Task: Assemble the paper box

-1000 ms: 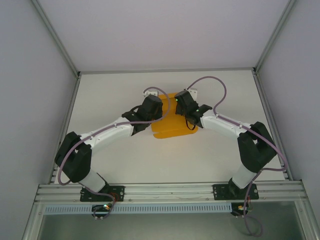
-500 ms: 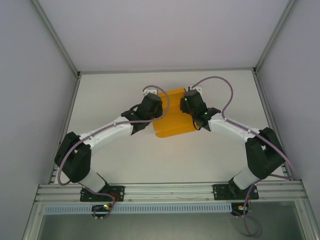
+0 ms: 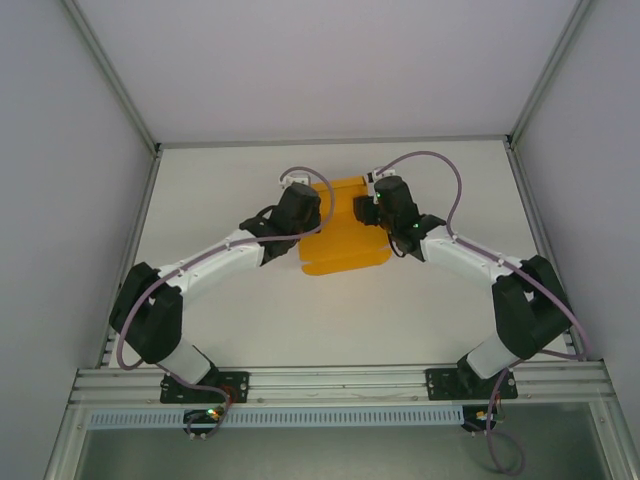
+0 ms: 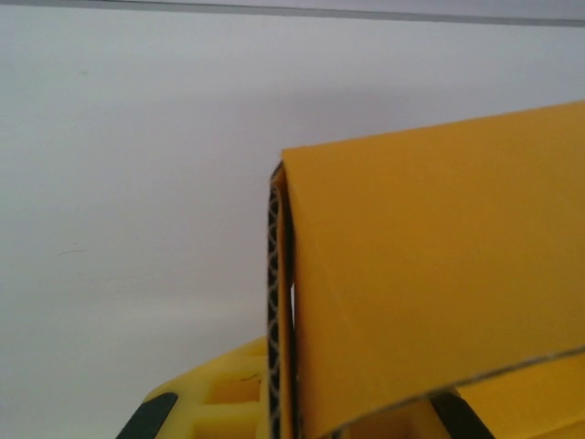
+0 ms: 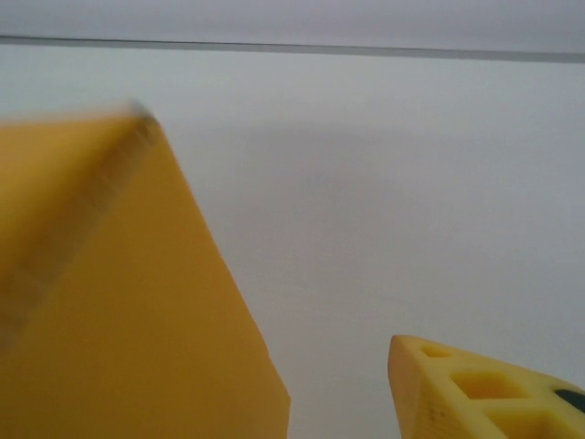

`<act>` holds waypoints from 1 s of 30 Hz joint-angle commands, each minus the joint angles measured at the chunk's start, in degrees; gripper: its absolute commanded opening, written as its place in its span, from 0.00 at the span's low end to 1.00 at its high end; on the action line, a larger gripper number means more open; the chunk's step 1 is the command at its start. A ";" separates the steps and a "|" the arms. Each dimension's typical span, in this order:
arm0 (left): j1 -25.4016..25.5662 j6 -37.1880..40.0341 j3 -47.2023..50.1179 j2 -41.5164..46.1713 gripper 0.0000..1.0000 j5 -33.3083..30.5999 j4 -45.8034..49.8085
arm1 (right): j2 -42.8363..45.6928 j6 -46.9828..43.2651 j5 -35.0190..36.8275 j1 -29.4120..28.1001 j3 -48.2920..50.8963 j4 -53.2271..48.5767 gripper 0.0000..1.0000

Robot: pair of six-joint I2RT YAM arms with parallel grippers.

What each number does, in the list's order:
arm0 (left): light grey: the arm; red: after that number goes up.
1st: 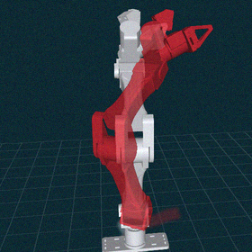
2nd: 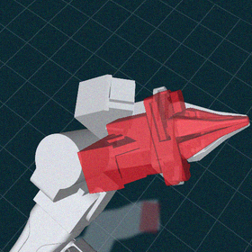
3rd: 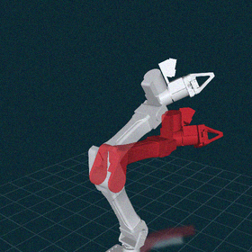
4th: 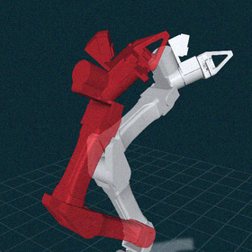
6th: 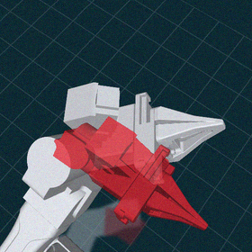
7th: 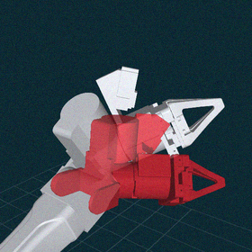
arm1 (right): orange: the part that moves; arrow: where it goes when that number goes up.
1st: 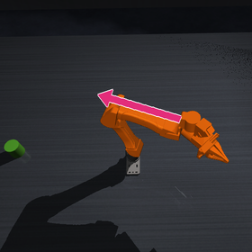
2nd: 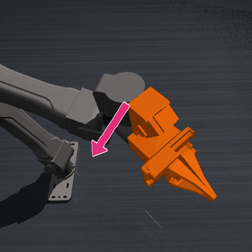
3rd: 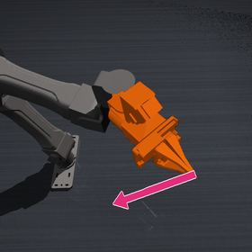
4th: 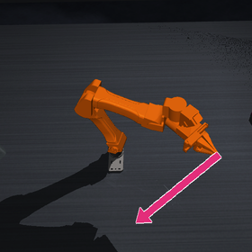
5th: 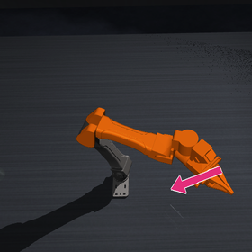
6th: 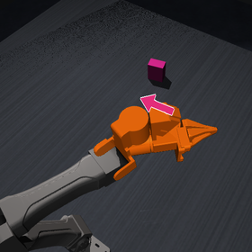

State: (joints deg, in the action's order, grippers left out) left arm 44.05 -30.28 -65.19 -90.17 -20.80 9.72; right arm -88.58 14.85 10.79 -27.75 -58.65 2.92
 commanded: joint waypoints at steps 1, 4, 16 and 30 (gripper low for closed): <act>-0.64 -0.70 -0.77 -0.73 0.00 0.12 2.94 | 3.31 -2.37 -7.49 0.61 -0.29 1.13 0.55; -0.86 -0.66 -0.56 -0.37 0.00 0.51 2.65 | 3.15 -3.01 -8.77 0.94 -1.32 -1.16 0.55; -0.64 -0.74 -0.53 0.43 0.00 1.74 2.05 | -3.47 -1.79 -1.43 -0.20 -4.99 -4.57 0.46; -0.11 -0.06 -2.09 1.13 0.00 -4.69 4.90 | -7.85 0.69 19.16 -1.61 -11.66 -18.28 0.00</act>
State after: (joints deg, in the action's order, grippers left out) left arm 44.36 -30.24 -65.36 -90.28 -20.69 11.40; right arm -94.89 13.67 16.95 -30.33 -68.25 -7.38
